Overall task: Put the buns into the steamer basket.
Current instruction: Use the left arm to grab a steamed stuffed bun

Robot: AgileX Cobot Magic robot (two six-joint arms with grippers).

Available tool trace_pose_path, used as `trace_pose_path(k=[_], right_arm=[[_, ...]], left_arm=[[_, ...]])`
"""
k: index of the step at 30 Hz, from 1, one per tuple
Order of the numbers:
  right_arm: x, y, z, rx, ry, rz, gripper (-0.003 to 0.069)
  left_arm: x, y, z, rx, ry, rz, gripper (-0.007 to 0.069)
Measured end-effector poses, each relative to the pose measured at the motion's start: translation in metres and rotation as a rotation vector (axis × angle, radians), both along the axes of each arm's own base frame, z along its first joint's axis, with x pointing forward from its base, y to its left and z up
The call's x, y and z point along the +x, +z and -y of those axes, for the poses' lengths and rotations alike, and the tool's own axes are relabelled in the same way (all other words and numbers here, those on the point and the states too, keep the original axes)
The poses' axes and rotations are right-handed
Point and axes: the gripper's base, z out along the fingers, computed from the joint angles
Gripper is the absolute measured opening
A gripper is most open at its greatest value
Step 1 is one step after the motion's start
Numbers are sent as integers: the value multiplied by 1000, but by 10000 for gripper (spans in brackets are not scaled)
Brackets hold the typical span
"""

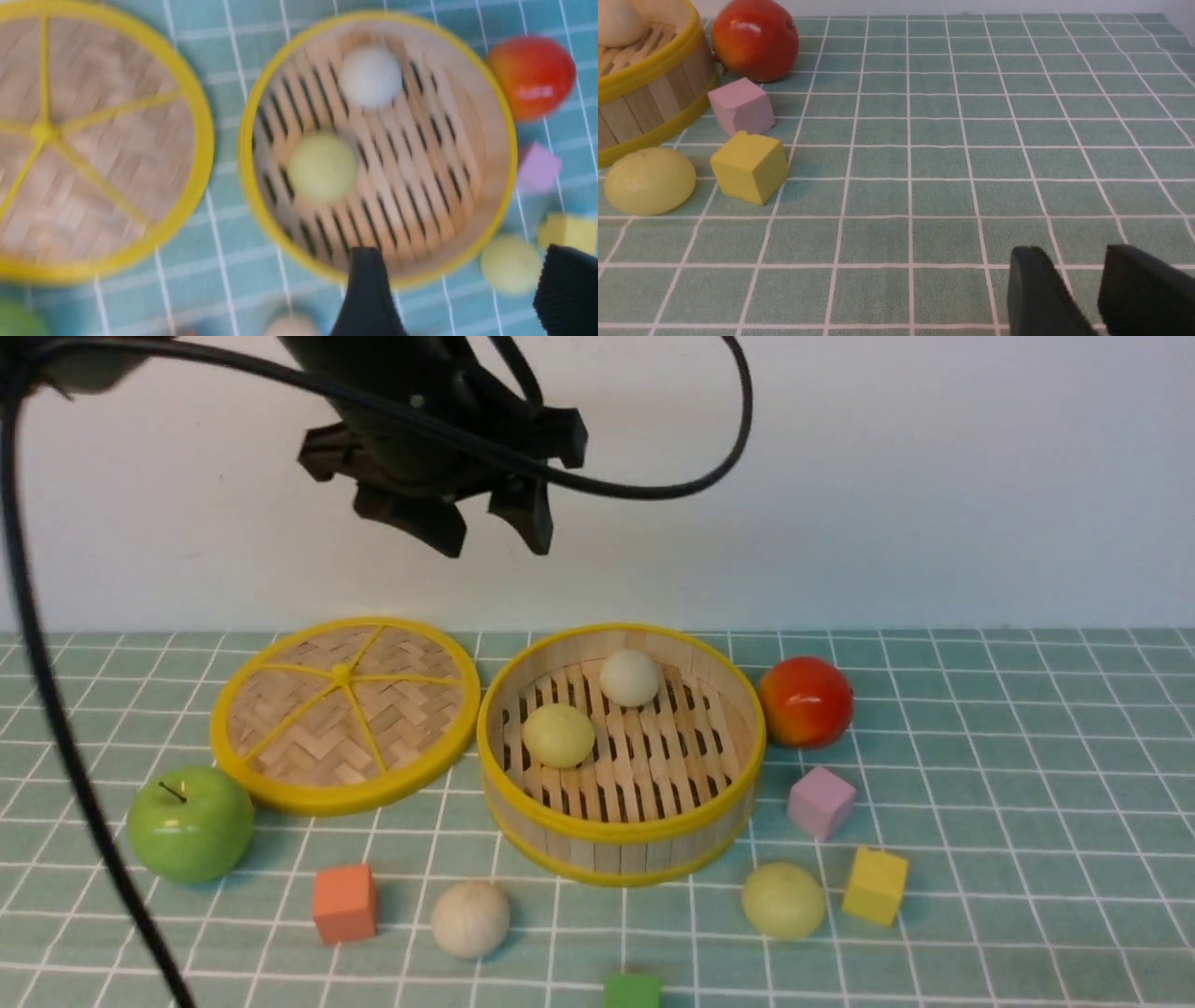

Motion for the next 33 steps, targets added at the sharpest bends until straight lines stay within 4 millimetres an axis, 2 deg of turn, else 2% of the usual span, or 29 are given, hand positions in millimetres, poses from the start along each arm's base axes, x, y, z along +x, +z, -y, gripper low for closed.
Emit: trace_pose_path(k=[1, 2, 4, 6, 8, 11, 13, 18, 24, 33], right_arm=[[0, 0, 0, 0, 0, 0, 238], [0, 0, 0, 0, 0, 0, 238], [0, 0, 0, 0, 0, 0, 238], [0, 0, 0, 0, 0, 0, 238], [0, 0, 0, 0, 0, 0, 238], [0, 0, 0, 0, 0, 0, 238], [0, 0, 0, 0, 0, 0, 238], [0, 0, 0, 0, 0, 0, 238], [0, 0, 0, 0, 0, 0, 238], [0, 0, 0, 0, 0, 0, 239]], left_arm=[[-15, -7, -6, 16, 1, -36, 446], [-16, -9, -7, 18, 1, -41, 444], [-35, -29, -16, 34, 17, -84, 412], [-45, -40, -20, 40, 26, -107, 398], [-62, -64, -28, 48, 41, -138, 369], [-71, -90, -32, 57, 48, -170, 342], [-73, -104, -33, 70, 51, -199, 325], [-70, -120, -29, 76, 50, -242, 294], [-73, -123, -12, 73, 19, -213, 273], [-52, -167, 0, 122, 102, -252, 269]])
